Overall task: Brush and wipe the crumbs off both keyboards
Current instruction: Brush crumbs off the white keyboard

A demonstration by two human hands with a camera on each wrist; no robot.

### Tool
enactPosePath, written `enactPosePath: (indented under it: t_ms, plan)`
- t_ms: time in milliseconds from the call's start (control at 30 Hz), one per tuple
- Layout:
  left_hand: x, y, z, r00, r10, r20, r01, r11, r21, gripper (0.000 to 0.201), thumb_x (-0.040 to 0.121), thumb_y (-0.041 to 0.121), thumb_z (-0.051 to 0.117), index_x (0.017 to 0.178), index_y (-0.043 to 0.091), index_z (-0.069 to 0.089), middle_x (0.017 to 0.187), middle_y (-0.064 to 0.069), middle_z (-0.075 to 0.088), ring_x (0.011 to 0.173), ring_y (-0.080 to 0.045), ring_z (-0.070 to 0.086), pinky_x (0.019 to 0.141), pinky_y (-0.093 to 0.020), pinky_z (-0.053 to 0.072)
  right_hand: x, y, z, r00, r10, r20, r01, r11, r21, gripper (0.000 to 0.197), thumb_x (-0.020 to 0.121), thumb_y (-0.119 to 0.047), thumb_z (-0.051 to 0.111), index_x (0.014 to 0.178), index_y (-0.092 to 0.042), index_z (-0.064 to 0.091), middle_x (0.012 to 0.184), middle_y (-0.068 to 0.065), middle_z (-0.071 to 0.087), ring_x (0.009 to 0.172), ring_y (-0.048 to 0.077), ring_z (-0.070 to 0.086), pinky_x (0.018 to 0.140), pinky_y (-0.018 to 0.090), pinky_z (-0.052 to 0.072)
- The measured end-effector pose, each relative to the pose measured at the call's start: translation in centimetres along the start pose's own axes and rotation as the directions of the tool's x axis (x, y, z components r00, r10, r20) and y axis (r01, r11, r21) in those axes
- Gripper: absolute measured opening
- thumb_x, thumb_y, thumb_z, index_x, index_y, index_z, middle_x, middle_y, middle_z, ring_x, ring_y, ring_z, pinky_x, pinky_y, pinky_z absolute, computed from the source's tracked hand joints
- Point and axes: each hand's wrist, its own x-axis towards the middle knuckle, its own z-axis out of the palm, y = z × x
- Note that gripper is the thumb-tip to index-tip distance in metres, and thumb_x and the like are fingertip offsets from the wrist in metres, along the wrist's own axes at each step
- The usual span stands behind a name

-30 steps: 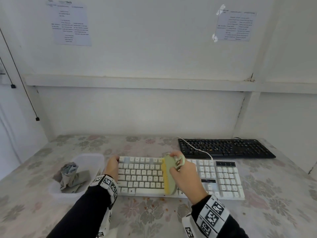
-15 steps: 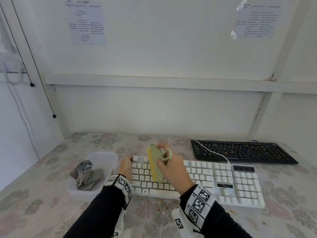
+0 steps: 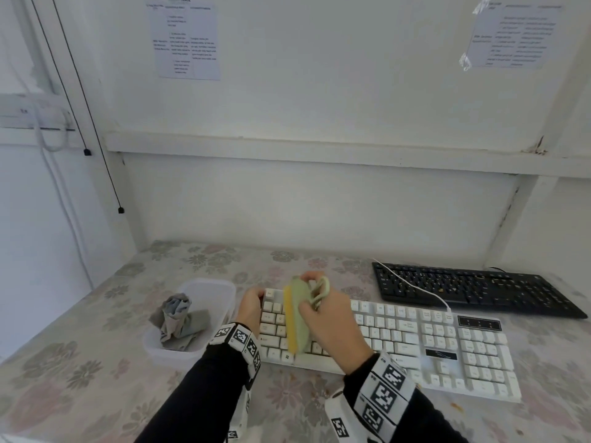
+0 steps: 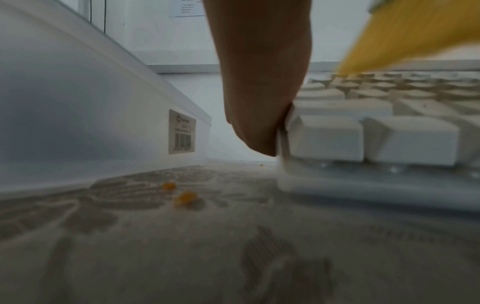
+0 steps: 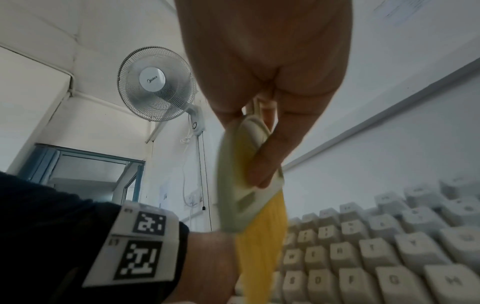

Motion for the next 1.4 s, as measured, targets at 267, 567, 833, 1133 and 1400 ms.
enactPosePath:
  t_ms: [267, 567, 833, 1133, 1400]
  plan:
    - [0.1, 0.1, -0.2, 0.999, -0.013, 0.036, 0.013, 1.0, 0.001, 0.042, 0.087, 0.017, 0.038, 0.046, 0.015, 0.046, 0.038, -0.002, 0.043, 0.029, -0.016, 0.038, 0.037, -0.016, 0.032, -1.2, -0.1, 1.9, 0.995, -0.061, 0.075, 0.062, 0.998, -0.014, 0.017, 0.093, -0.015, 0.048, 0.097, -0.031, 0.044, 0.065, -0.004, 0.051, 0.047, 0.006, 0.042, 0.043, 0.015, 0.033]
    - [0.8, 0.0, -0.7, 0.998, -0.038, 0.049, 0.04, 0.999, -0.036, 0.043, 0.09, 0.018, 0.042, 0.053, 0.008, 0.062, 0.046, -0.006, 0.055, 0.037, -0.021, 0.051, 0.043, -0.023, 0.045, -1.6, -0.2, 0.7, 0.992, 0.009, 0.124, -0.005, 1.0, -0.027, 0.021, 0.089, -0.008, 0.048, 0.094, -0.028, 0.049, 0.065, -0.004, 0.05, 0.042, 0.004, 0.041, 0.043, 0.012, 0.034]
    - [0.9, 0.3, -1.4, 0.999, -0.022, 0.048, 0.021, 0.999, 0.034, 0.029, 0.09, 0.006, 0.043, 0.069, 0.003, 0.062, 0.058, -0.009, 0.06, 0.059, -0.025, 0.054, 0.048, -0.025, 0.048, -1.2, -0.3, 2.6, 0.995, -0.033, 0.092, 0.032, 0.999, 0.012, 0.02, 0.09, -0.012, 0.05, 0.096, -0.031, 0.047, 0.07, 0.004, 0.057, 0.05, 0.006, 0.044, 0.048, 0.019, 0.038]
    - [1.3, 0.3, -1.9, 0.995, -0.064, 0.082, 0.057, 0.995, 0.082, 0.036, 0.089, 0.01, 0.044, 0.06, 0.008, 0.064, 0.059, -0.006, 0.056, 0.053, -0.021, 0.051, 0.045, -0.023, 0.044, -1.3, -1.5, 3.2, 0.998, -0.021, 0.059, 0.021, 1.0, 0.006, 0.015, 0.091, -0.01, 0.048, 0.096, -0.024, 0.051, 0.066, -0.003, 0.056, 0.046, -0.001, 0.049, 0.043, 0.013, 0.037]
    - [1.4, 0.5, -2.8, 0.989, -0.067, 0.128, 0.059, 0.996, 0.066, 0.024, 0.087, 0.006, 0.043, 0.07, 0.008, 0.06, 0.064, -0.008, 0.056, 0.059, -0.022, 0.053, 0.054, -0.026, 0.047, 0.3, -2.1, 5.7, 1.0, -0.014, -0.019, 0.014, 1.0, -0.004, 0.026, 0.089, -0.007, 0.049, 0.112, -0.021, 0.047, 0.068, -0.005, 0.048, 0.046, 0.001, 0.045, 0.043, 0.011, 0.035]
